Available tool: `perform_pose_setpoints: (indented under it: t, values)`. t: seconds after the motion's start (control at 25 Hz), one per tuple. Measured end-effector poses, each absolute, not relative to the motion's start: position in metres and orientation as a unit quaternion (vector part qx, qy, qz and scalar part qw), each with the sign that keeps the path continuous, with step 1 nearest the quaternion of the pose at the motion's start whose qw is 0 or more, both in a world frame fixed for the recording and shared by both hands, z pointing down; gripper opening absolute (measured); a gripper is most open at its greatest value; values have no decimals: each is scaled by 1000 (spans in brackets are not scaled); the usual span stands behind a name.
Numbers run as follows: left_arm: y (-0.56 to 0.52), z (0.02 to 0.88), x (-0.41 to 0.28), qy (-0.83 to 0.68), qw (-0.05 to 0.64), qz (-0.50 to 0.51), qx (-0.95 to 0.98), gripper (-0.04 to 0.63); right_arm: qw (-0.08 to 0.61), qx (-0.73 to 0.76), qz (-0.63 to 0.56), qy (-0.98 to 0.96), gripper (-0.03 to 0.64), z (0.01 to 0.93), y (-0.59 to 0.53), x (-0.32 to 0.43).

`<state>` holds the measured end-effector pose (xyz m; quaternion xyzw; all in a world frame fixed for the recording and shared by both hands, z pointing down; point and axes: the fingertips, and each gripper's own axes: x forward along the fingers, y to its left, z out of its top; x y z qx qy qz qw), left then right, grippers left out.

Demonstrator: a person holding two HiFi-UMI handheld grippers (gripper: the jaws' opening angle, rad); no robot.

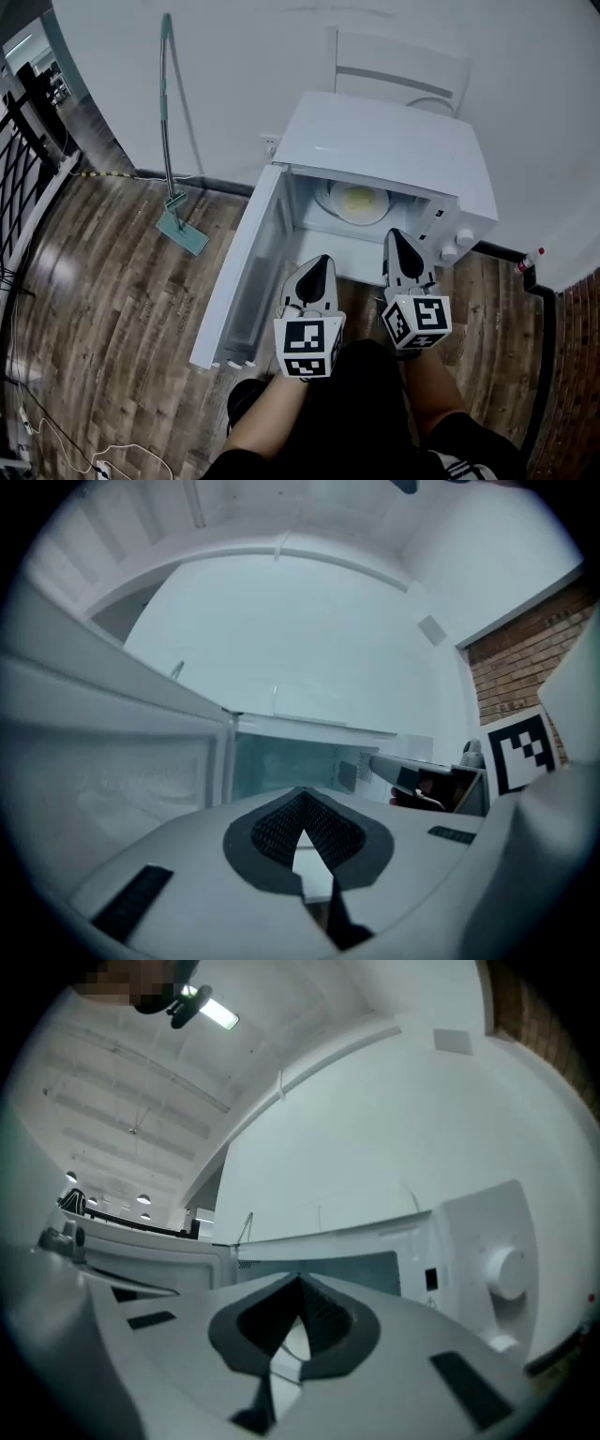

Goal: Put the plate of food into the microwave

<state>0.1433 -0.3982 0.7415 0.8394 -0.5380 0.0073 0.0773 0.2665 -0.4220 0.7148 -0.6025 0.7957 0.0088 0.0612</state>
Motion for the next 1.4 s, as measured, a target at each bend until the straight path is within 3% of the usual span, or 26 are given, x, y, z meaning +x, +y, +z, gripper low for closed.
perform_pose_setpoints:
  t: [0.28,0.44,0.84,1.04,1.4]
  values:
    - [-425,637,169,-533,48,33,844,-2,29,-611,-18,791,12,628,-425,279]
    - [-425,542,174,-522,70,46,849,-2,-4,-632,-41,774,12,546,-410,286]
    - [-353,310,164,-504,109,67,854,-2,-1,-618,-103,780,12,308,-332,272]
    - [-318,257,157,-505,80,52,858,-2,17,-617,-67,784,12,244,-302,266]
    - [-277,233,156,-495,58,44,866,-2,37,-613,-51,788,12,215,-266,255]
